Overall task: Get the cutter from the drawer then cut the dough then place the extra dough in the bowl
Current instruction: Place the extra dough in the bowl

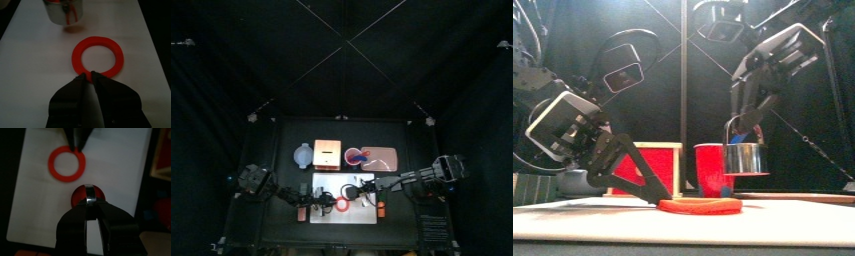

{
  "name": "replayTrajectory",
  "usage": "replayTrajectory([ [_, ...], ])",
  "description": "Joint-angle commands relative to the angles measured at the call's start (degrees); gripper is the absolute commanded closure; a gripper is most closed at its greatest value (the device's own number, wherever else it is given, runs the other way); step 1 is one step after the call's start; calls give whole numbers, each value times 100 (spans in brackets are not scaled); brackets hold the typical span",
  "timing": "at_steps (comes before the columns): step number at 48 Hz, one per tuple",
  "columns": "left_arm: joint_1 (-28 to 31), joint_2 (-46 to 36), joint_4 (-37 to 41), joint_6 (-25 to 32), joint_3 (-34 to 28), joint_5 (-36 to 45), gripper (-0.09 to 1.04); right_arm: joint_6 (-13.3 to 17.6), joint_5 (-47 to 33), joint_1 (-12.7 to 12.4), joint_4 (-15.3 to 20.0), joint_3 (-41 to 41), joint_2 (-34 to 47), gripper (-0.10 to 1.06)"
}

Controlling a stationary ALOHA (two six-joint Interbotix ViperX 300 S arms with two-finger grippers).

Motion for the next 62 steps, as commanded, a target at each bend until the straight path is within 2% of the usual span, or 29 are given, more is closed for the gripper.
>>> replayTrajectory([
  [1, 158, -316, 193, 105, -44, -26, 31, 0, -97, -149, 44, 158, -220, 50],
  [6, 264, -404, 264, 202, -44, -26, 30, 9, -229, -185, 176, 316, -211, 49],
  [11, 316, -413, 264, 220, -26, -26, 30, 26, -404, -220, 501, 378, -193, 47],
  [16, 334, -422, 255, 220, -26, 0, 30, 185, -413, -255, 668, 396, -185, 43],
  [18, 334, -422, 264, 220, -26, 0, 30, 352, -413, -255, 712, 413, -185, 39],
  [23, 360, -431, 352, 272, -62, 0, 29, 791, -404, -255, 571, 422, -176, 29],
  [28, 422, -413, 536, 299, -105, 123, 29, 1134, -396, -229, 237, 422, -185, 20],
  [35, 527, -378, 782, 299, -290, 571, 26, 1485, -343, -185, -53, 369, -211, 17],
  [53, 932, -79, 1274, 308, -747, 1406, 23, 1547, -308, 229, -18, 123, -246, 17],
  [62, 1125, -35, 1503, 299, -940, 2074, 23, 1547, -308, 290, 88, 97, -237, 17],
])
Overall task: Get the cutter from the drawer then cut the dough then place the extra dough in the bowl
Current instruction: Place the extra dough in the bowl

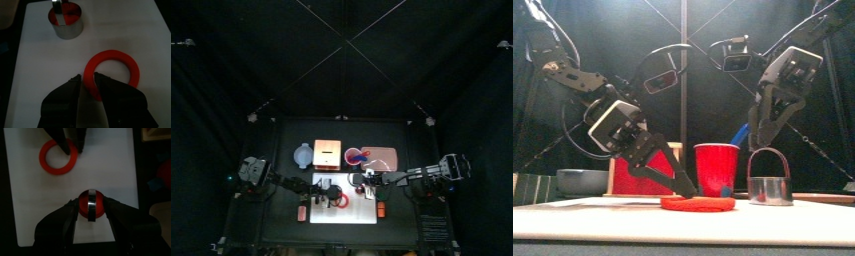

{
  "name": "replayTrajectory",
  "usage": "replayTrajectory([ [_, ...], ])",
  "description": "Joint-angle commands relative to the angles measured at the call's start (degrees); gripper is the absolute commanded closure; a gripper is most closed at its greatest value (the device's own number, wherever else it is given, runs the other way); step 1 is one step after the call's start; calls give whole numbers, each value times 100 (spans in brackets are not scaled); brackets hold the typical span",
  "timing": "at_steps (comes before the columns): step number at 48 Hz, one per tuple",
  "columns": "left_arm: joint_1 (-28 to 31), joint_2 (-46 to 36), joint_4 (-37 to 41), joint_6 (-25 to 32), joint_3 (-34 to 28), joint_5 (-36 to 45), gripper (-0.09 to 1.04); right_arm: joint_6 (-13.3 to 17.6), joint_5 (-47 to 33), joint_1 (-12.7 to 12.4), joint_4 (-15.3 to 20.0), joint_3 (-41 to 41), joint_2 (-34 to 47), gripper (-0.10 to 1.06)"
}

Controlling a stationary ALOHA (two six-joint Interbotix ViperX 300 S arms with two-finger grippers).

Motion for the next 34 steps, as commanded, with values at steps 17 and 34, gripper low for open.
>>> replayTrajectory([
  [17, 167, 62, -26, -26, -290, 817, 29, -18, -26, 105, 0, -97, -141, 17],
  [34, 167, -9, -26, -26, -255, 773, 35, 0, -18, 132, -26, -114, -167, 17],
])
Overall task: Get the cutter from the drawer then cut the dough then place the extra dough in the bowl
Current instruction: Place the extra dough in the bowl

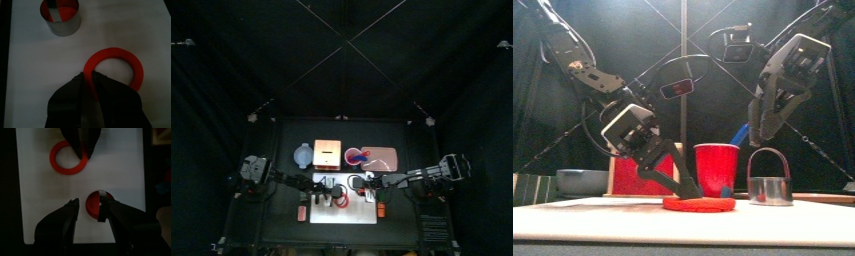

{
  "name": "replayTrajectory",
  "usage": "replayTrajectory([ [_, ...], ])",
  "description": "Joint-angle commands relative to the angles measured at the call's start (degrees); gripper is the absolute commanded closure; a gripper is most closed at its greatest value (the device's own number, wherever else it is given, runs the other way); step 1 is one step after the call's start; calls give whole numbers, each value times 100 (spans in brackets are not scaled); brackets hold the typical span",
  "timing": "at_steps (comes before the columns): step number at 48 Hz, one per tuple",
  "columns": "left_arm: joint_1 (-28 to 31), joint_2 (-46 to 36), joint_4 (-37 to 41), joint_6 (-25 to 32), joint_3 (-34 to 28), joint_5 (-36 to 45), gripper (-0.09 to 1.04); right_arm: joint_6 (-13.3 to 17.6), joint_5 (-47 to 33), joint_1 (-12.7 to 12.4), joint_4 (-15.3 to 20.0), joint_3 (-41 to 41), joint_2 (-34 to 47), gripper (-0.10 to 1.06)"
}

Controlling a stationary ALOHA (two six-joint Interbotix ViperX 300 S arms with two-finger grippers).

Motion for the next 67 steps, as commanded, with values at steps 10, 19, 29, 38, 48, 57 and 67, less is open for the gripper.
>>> replayTrajectory([
  [10, 62, -738, -18, -18, 272, -229, 35, 9, -18, -9, -9, -105, -193, 17],
  [19, 79, -1846, -44, -18, 694, -378, 35, 9, -26, 18, 9, -123, -185, 17],
  [29, 396, -3050, -193, -18, 1151, -448, 35, -9, -53, 18, 0, -149, -158, 17],
  [38, 1081, -4122, -193, -9, 1705, -686, 35, -9, -44, 18, -9, -158, -149, 17],
  [48, 1978, -5432, -378, -18, 2619, -1169, 35, -9, -53, 9, -9, -141, -123, 17],
  [57, 2848, -5924, -694, 0, 3586, -1538, 35, -9, -53, -9, -105, -176, -44, 17],
  [67, 3252, -5528, -773, -18, 3911, -1187, 34, -9, -53, -26, -149, -246, 35, 17],
])
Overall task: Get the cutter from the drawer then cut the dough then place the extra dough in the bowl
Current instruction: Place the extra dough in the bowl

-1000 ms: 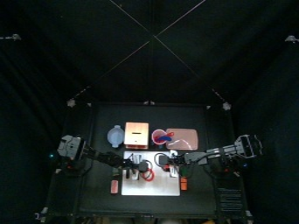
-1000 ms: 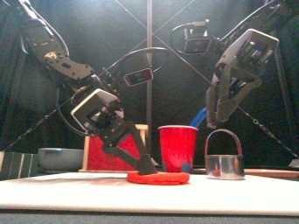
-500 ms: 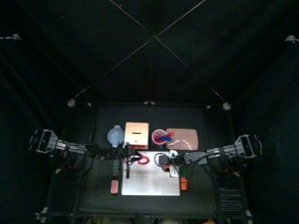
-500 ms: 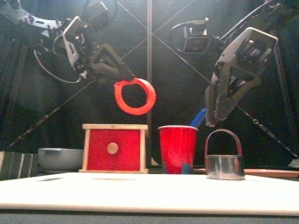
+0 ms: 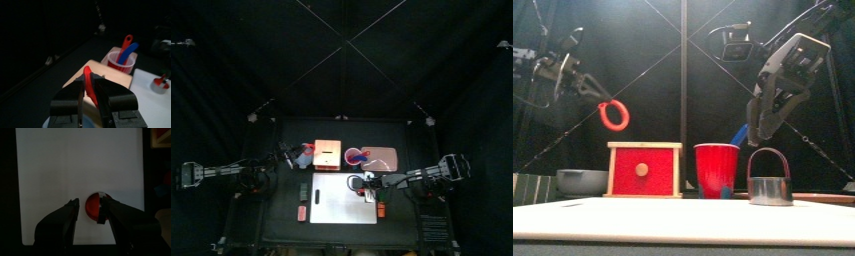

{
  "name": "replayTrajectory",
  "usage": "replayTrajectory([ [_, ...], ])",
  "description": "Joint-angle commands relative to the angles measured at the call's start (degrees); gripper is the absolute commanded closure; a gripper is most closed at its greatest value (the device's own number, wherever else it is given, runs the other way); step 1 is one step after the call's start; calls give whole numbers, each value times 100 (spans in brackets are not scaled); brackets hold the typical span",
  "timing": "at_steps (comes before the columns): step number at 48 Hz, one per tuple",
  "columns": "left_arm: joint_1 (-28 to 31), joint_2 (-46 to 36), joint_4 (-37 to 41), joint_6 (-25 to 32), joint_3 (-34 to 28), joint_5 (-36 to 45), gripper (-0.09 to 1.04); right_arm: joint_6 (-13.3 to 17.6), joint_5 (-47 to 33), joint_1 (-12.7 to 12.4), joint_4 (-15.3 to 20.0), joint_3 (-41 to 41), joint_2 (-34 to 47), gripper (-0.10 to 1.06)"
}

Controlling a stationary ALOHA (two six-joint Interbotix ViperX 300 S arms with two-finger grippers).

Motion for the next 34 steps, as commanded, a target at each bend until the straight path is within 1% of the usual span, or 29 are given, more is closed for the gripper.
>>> replayTrajectory([
  [1, 158, 237, -53, 9, -18, 132, 34, -9, -35, -18, -9, -167, -35, 17],
  [7, 211, 598, -97, 0, -62, 343, 31, 0, -18, -9, -9, -220, 62, 17],
  [10, 237, 738, -202, 0, -70, 352, 27, 0, 0, -9, -9, -255, 88, 17],
  [19, 237, 896, -932, 0, -70, 439, 4, -9, -9, -18, -18, -325, 105, 17],
  [22, 211, 879, -1055, 0, -79, 439, 0, -9, -9, -26, -53, -325, 105, 17],
  [28, -18, 817, -1037, 9, -132, 387, -1, -35, -9, -26, -132, -413, 97, 17],
  [31, -229, 747, -932, 9, -220, 378, -1, -26, -70, -70, -255, -510, 53, 17],
  [34, -571, 668, -729, 18, -352, 378, -1, -26, -185, -114, -439, -615, 0, 17],
])
